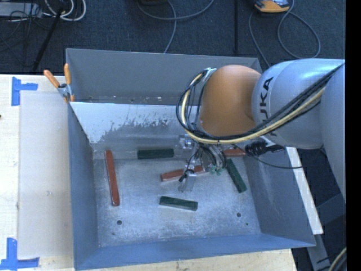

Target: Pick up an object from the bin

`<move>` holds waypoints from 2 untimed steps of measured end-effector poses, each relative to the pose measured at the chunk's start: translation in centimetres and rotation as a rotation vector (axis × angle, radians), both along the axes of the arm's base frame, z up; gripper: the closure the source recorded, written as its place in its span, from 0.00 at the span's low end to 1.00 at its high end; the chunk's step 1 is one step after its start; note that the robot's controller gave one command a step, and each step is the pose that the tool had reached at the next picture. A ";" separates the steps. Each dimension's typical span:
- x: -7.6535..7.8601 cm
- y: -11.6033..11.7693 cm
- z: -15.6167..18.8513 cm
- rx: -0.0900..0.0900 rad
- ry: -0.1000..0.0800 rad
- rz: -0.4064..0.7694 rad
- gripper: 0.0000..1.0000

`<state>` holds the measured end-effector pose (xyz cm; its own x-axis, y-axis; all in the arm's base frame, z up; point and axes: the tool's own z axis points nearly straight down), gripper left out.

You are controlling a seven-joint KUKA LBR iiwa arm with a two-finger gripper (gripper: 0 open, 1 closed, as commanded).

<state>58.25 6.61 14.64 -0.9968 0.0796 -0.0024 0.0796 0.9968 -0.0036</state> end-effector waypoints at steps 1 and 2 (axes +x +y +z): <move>0.3 -3.5 -8.0 0.004 0.007 0.035 0.00; 0.4 -3.5 -7.6 0.004 0.001 0.034 1.00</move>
Offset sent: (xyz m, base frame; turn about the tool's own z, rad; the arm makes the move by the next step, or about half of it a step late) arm 0.0036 -0.0343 -0.0764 -0.0382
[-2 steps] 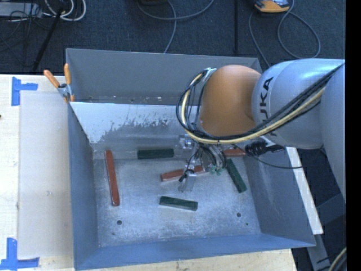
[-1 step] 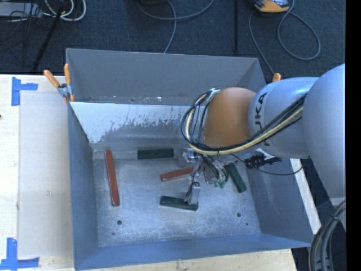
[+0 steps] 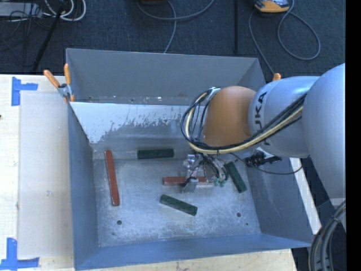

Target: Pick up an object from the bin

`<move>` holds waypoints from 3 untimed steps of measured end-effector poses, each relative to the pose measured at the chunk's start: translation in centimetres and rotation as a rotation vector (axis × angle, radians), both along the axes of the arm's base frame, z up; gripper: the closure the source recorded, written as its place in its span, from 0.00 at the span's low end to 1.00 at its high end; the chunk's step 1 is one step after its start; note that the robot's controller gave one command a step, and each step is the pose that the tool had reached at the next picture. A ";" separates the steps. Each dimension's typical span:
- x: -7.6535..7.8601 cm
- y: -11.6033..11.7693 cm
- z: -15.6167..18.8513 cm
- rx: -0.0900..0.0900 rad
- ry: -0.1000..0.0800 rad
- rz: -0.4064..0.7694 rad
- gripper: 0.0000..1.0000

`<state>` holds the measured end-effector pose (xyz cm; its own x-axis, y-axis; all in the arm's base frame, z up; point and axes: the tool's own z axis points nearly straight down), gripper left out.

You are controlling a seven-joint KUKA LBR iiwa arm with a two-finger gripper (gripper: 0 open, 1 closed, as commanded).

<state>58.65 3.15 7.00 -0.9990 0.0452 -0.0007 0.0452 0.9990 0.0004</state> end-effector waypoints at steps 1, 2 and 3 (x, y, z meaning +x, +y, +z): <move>-2.3 2.0 12.7 0.001 -0.006 0.016 1.00; 0.8 1.0 24.2 -0.002 -0.007 0.429 1.00; 0.5 0.7 23.5 -0.001 -0.001 0.763 1.00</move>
Offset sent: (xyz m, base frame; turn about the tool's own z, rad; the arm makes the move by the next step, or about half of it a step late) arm -0.0241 0.0189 0.1226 -0.0137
